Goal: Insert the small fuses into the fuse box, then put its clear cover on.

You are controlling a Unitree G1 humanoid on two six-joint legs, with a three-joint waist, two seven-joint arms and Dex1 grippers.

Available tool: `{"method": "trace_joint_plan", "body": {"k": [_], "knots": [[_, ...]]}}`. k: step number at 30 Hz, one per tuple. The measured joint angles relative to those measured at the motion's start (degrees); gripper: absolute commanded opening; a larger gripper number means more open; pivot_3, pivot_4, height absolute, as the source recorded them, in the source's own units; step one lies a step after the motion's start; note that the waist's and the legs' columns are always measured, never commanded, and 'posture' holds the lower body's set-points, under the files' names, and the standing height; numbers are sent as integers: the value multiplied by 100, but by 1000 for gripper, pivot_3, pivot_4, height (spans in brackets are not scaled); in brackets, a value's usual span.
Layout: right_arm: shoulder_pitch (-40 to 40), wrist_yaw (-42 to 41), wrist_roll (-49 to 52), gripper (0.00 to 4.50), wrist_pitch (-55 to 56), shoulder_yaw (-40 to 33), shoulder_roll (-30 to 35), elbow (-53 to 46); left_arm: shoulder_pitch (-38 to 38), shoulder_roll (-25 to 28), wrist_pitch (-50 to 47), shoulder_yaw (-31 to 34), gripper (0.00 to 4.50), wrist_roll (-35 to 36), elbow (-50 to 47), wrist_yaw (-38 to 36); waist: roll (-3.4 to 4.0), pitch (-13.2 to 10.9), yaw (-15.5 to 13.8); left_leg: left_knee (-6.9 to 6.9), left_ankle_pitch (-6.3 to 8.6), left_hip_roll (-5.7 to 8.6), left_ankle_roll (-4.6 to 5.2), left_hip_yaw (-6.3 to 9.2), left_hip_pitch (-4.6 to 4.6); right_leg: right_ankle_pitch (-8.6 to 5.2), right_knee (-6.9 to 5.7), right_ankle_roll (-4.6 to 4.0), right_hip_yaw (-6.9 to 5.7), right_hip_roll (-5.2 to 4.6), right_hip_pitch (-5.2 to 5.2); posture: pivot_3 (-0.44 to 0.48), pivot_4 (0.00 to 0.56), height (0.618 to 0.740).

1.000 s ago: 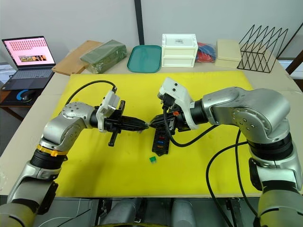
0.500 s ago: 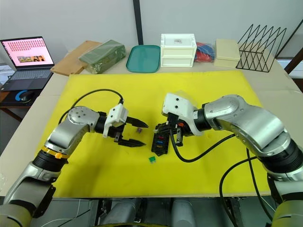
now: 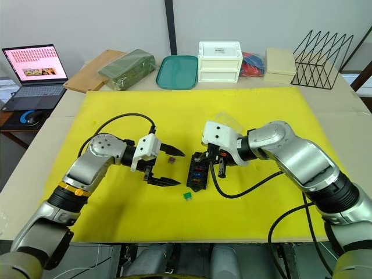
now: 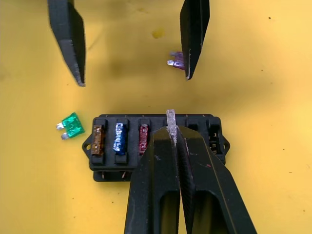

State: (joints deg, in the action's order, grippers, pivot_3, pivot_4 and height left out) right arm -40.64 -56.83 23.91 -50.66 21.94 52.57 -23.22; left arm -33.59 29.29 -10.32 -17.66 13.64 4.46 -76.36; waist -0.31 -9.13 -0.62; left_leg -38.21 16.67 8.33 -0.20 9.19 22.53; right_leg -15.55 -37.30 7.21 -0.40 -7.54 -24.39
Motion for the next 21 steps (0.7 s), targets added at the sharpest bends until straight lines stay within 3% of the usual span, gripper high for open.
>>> {"method": "trace_joint_plan", "body": {"k": [21], "knots": [[93,-48,-113,0,-368,-66,-207,33,10,-4,226,-108,4471,-181,138,41,0,0,0,0,0,0,0,0,0,0,0,0,0,0,0,0,150,740]]}}
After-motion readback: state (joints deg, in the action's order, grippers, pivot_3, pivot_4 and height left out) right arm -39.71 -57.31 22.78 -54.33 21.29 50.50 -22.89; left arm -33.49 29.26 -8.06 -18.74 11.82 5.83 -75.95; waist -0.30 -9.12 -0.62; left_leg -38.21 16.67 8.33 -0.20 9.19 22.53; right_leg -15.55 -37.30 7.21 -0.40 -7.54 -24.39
